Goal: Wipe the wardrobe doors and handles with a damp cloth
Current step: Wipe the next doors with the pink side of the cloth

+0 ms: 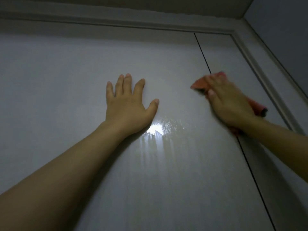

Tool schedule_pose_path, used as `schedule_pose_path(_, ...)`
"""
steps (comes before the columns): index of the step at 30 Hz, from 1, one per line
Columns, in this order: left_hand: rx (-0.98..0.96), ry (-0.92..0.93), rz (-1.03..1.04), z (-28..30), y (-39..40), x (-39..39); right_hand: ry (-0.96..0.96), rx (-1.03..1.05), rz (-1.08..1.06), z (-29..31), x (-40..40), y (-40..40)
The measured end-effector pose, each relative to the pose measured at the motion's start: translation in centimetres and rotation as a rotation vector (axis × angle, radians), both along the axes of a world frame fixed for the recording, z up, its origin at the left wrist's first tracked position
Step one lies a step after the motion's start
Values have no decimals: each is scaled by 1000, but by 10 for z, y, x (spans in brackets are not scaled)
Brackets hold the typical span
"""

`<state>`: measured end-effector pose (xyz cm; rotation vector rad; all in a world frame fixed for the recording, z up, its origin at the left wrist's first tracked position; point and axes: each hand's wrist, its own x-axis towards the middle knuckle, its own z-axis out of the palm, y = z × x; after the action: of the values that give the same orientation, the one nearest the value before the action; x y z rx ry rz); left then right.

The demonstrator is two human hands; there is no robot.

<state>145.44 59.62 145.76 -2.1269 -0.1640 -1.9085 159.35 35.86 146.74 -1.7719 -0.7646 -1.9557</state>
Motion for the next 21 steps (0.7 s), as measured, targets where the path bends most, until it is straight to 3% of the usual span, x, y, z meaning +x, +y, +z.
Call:
schedule_pose_path(4, -10, 8, -3, 0, -2, -3, 147, 215, -26, 25, 10, -17)
schedule_pose_path(9, -12, 32, 14, -1, -1, -2, -21, -81, 38, -66, -18, 21)
schedule_pose_path(11, -10, 27, 13, -1, 0, -3, -5, -93, 15, -53, -9, 2)
schedule_pose_path(16, -7, 22, 7, -2, -3, -2, 174, 196, -28, 5, 27, -48)
schedule_pose_path(21, -9, 43, 10, -2, -4, -1, 89, 41, -2, -80, 0, -7)
